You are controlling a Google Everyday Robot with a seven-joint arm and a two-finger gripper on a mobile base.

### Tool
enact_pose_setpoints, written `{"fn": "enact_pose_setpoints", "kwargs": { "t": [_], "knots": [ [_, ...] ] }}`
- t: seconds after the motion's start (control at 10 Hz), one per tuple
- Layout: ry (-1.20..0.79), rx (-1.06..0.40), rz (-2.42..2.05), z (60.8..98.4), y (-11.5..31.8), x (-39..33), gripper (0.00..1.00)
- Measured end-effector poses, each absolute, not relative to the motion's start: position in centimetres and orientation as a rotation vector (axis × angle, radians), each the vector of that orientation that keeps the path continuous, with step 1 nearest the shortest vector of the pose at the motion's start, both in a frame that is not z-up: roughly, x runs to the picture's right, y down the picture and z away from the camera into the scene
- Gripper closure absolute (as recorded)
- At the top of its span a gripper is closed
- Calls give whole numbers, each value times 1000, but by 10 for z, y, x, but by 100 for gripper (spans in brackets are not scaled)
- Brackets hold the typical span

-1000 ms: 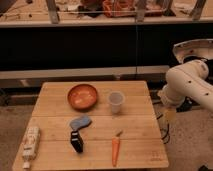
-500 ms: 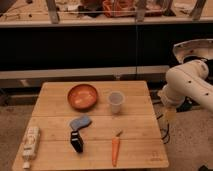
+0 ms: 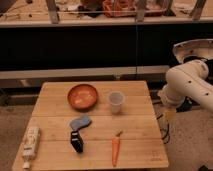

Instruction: Knock the eraser over

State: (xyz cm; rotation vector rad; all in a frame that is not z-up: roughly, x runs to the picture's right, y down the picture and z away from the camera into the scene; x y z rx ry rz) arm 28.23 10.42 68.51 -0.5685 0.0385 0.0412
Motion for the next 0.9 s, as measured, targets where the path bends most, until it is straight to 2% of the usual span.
{"fn": "enact_pose_setpoints", "kwargs": {
  "t": [0.5,0.9],
  "knots": [
    [40,-570,30,683,106,278,20],
    [22,-579,-48,680,112,227,20]
  ]
}}
